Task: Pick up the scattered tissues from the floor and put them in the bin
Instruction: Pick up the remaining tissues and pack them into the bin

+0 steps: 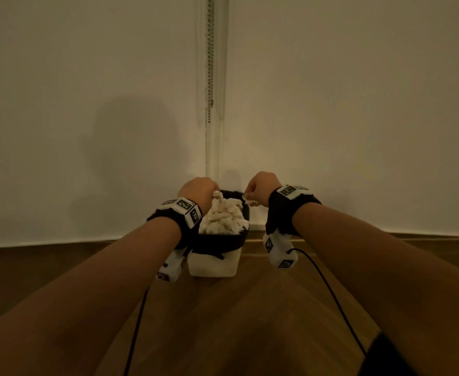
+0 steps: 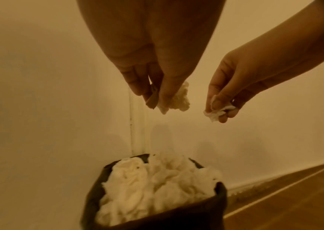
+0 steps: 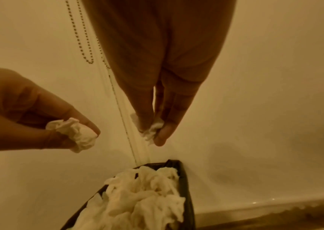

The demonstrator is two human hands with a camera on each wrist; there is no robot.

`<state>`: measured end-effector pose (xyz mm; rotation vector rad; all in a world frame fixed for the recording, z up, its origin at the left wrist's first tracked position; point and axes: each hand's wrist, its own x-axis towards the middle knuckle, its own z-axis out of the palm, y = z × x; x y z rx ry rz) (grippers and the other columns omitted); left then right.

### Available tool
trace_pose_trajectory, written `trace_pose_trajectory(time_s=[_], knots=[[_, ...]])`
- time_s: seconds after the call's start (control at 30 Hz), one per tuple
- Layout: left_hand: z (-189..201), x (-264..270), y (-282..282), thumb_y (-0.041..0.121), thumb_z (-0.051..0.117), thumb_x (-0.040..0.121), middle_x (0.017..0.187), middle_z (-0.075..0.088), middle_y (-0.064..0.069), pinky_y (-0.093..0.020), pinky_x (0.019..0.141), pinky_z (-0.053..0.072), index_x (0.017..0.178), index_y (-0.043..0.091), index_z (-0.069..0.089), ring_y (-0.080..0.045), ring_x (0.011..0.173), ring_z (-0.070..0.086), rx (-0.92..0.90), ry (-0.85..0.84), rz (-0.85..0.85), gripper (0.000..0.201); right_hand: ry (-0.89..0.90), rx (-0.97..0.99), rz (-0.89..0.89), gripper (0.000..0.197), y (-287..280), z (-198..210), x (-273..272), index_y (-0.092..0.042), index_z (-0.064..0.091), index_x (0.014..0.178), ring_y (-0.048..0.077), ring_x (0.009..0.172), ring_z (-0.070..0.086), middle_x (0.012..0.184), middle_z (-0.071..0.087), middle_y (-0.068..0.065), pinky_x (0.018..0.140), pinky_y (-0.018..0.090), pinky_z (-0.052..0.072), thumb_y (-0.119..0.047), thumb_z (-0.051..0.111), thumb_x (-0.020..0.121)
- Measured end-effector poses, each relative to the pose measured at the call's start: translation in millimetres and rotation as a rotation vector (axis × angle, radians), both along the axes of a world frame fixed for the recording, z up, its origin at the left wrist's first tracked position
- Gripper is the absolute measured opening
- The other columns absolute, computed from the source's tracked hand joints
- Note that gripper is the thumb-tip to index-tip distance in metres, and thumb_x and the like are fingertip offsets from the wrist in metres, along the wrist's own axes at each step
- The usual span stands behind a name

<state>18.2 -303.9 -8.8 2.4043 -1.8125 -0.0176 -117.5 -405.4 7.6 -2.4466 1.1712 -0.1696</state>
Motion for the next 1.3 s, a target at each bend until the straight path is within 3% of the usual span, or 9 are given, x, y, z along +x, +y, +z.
trace_pose_trajectory(time_s=[0.17,0.3,0.4,0.57,0.8,0.9,1.0,1.13,1.3], knots=[[-23.0,44.4,-1.3,0.019,0.047,0.094,0.110,0.066,-0.008,-0.029,0.074,0.044,0.114,0.019,0.067,-0.026,0.097,0.062,0.027,0.048,0.053,0.029,0.010,0.026,-0.037,0.022,-14.3,-16.3,33.4,-0.002,0.071,0.100,0.025,0.092,0.066,0.106,0.070,0.013,0.080,0.027,0.052,-0.019,0.064,0.088],[-36.0,65.4,-21.4,0.019,0.048,0.094,0.114,0.064,-0.009,-0.032,0.082,0.048,0.113,0.016,0.067,-0.027,0.100,0.060,0.014,0.090,0.060,0.028,0.006,0.038,-0.093,0.026,-36.5,-31.8,52.6,-0.003,0.072,0.103,0.023,0.102,0.064,0.109,0.070,0.010,0.088,0.028,0.050,-0.023,0.065,0.086],[-42.7,70.8,-45.4,0.023,0.049,0.094,0.122,0.053,-0.011,-0.034,0.091,0.045,0.115,0.011,0.066,-0.027,0.108,0.054,0.015,0.092,0.072,0.029,0.014,0.067,-0.098,0.031,-52.9,-43.8,65.0,-0.003,0.070,0.108,0.024,0.106,0.062,0.112,0.068,0.012,0.093,0.030,0.049,-0.023,0.067,0.085],[-56.8,71.3,-85.0,0.019,0.046,0.095,0.118,0.059,-0.016,-0.037,0.092,0.046,0.117,0.005,0.062,-0.031,0.106,0.056,0.121,0.065,0.006,0.030,0.081,0.068,-0.014,0.034,-69.7,-63.2,86.5,-0.004,0.062,0.121,0.031,0.114,0.056,0.122,0.062,0.016,0.100,0.038,0.045,-0.019,0.060,0.090],[-86.3,75.0,-110.1,0.011,0.042,0.095,0.122,0.057,-0.013,-0.041,0.092,0.041,0.123,0.013,0.053,-0.031,0.112,0.052,0.187,0.027,0.026,0.030,0.258,0.094,0.117,0.031,-71.5,-88.2,107.5,0.000,0.060,0.121,0.029,0.106,0.057,0.124,0.059,0.019,0.097,0.035,0.043,-0.011,0.045,0.096],[-102.0,77.2,-109.3,0.016,0.041,0.093,0.120,0.054,-0.010,-0.043,0.096,0.032,0.125,0.020,0.049,-0.029,0.116,0.044,0.222,-0.084,0.079,0.033,0.342,0.083,0.170,0.034,-70.4,-93.4,108.0,-0.002,0.056,0.127,0.031,0.116,0.054,0.128,0.056,0.018,0.098,0.033,0.041,-0.007,0.043,0.096],[-107.5,79.5,-108.6,0.015,0.040,0.093,0.120,0.055,-0.011,-0.042,0.095,0.034,0.124,0.016,0.051,-0.029,0.114,0.048,0.241,-0.033,0.086,0.032,0.371,0.055,0.199,0.037,-69.5,-93.4,105.6,-0.004,0.053,0.130,0.031,0.119,0.052,0.131,0.054,0.016,0.097,0.033,0.041,-0.004,0.042,0.095],[-102.1,79.5,-102.4,0.015,0.043,0.093,0.128,0.046,-0.011,-0.042,0.096,0.042,0.132,0.013,0.041,-0.032,0.113,0.052,0.108,0.131,0.113,0.039,0.314,0.033,0.168,0.041,-68.4,-87.2,99.7,-0.008,0.048,0.136,0.028,0.123,0.049,0.137,0.050,0.013,0.101,0.030,0.038,-0.006,0.044,0.095],[-89.0,72.7,-86.4,0.017,0.041,0.094,0.132,0.042,-0.008,-0.040,0.095,0.038,0.134,0.016,0.038,-0.029,0.113,0.052,0.071,0.088,0.158,0.040,0.172,-0.001,0.098,0.035,-60.8,-75.7,85.7,-0.005,0.057,0.128,0.030,0.120,0.052,0.131,0.055,0.015,0.103,0.033,0.041,-0.009,0.045,0.095]])
